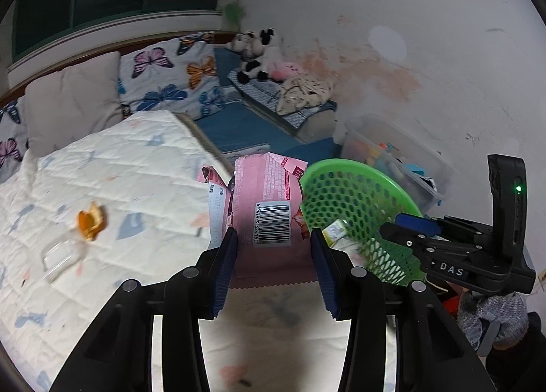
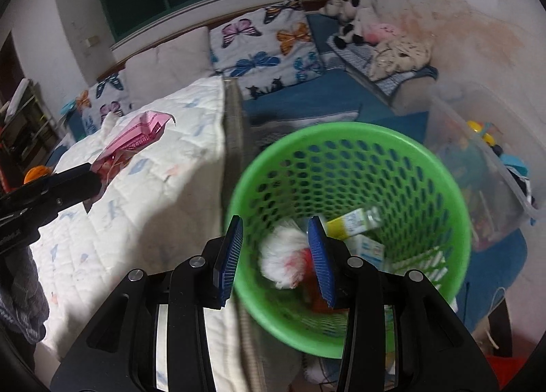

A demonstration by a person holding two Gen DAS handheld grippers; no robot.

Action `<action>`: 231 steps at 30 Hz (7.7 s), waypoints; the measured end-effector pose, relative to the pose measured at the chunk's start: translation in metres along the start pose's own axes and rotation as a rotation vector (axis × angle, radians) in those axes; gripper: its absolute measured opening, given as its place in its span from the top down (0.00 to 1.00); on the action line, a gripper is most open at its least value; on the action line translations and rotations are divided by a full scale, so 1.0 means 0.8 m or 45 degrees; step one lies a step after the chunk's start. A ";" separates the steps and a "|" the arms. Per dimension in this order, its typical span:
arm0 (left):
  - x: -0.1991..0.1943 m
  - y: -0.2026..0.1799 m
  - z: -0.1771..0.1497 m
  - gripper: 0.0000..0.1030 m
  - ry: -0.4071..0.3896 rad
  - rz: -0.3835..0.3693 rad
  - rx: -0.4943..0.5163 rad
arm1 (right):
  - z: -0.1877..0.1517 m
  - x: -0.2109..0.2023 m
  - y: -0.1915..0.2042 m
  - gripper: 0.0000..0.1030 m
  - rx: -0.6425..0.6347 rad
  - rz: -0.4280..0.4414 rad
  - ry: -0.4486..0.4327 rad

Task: Collect trash
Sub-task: 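Release the white paper into the basket while the left gripper drops the pink packet, then grasp the clear plastic tray with the left gripper while the right gripper grasps the orange, then lift the orange with the right gripper while the left gripper holds the tray, then drop the orange into the green basket while the left gripper carries the tray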

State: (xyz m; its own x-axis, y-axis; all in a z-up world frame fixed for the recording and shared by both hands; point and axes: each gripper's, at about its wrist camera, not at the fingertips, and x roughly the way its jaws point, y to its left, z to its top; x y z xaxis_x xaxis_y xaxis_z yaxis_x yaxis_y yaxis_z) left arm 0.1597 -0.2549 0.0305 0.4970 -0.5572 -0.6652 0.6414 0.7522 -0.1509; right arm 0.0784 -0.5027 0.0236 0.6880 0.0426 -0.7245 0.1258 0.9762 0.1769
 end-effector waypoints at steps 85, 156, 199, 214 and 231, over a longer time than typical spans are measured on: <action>0.027 0.325 -0.046 0.28 0.200 0.176 0.301 | 0.096 0.189 0.288 0.28 -0.290 0.407 0.216; -0.029 0.026 -0.038 0.45 0.029 0.129 0.230 | -0.012 -0.001 0.055 0.67 -0.092 0.129 0.026; -0.046 0.076 -0.056 0.45 0.038 0.199 0.142 | -0.071 0.063 0.145 0.54 -0.243 0.225 0.205; -0.021 0.031 -0.037 0.45 0.036 0.106 0.174 | -0.044 0.012 0.092 0.56 -0.149 0.147 0.066; 0.057 -0.074 0.020 0.44 0.056 0.021 0.275 | -0.013 0.001 -0.048 0.53 0.062 -0.078 0.010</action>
State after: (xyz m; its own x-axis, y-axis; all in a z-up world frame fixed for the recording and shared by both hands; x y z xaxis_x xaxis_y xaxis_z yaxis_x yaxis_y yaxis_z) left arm 0.1535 -0.3301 0.0207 0.4852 -0.5262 -0.6984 0.7461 0.6657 0.0168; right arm 0.0668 -0.5378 0.0091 0.6725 -0.0153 -0.7399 0.2025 0.9654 0.1642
